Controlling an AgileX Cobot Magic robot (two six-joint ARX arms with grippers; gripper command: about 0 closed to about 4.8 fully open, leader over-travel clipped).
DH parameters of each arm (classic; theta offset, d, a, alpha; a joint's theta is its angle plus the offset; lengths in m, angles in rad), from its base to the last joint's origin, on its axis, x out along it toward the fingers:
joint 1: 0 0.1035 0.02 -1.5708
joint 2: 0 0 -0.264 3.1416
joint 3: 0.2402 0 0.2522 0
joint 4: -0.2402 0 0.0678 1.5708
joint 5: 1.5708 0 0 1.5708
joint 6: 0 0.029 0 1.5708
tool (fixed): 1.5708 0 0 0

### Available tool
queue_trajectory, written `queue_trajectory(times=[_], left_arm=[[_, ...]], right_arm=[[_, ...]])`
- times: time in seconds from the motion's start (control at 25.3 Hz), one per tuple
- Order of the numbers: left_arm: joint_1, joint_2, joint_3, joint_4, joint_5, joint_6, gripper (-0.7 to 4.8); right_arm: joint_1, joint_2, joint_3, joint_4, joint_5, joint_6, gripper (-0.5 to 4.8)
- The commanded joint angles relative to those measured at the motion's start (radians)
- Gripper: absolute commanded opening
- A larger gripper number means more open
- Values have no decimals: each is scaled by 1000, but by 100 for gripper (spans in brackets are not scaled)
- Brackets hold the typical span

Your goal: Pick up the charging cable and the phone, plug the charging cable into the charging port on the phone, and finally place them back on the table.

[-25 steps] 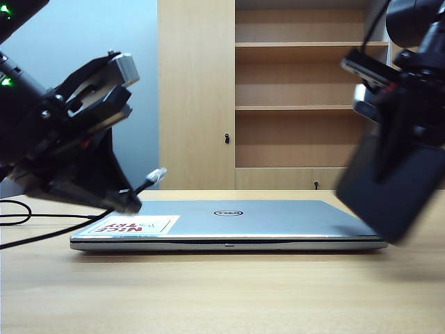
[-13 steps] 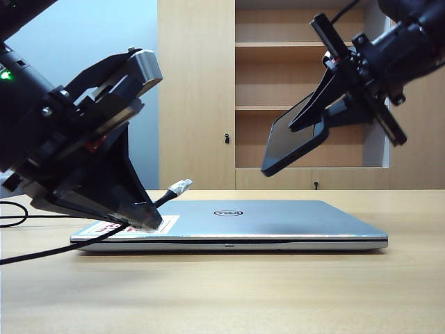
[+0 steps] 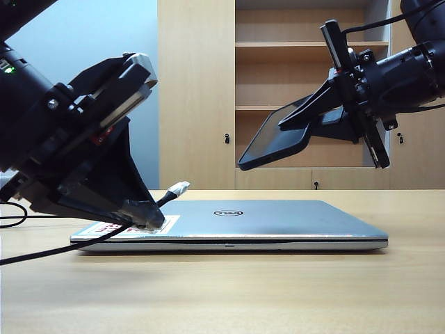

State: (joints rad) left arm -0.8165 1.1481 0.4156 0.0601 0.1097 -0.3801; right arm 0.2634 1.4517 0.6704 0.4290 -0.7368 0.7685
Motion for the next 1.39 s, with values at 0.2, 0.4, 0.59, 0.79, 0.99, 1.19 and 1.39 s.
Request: queue_trajectory(times=[0.2,0.4,0.59,0.79,0.99,1.19,1.39], left_arm=[[-4,5,2,8,16,-80,-8],[-4,5,2,33,18,-101,-8],[-4,5,2,61,18,-111,-8],[-4,5,2,79,18,-110,-8],[-4,5,2,137,18,-110,-8],[-4,5,2,140,18,-110,-8],[-4,5,2,140,18,-111,-8]], right_arm=[[9,58,0,213,-45,69,-5],[31,140,0,381,-51,172,-5],[69,253,0,596,-51,311,-5],[99,311,1,639,-70,332,-5],[100,322,1,646,-77,337,-5],[102,322,1,646,-77,360,-5],[107,322,1,645,-77,381,-5]])
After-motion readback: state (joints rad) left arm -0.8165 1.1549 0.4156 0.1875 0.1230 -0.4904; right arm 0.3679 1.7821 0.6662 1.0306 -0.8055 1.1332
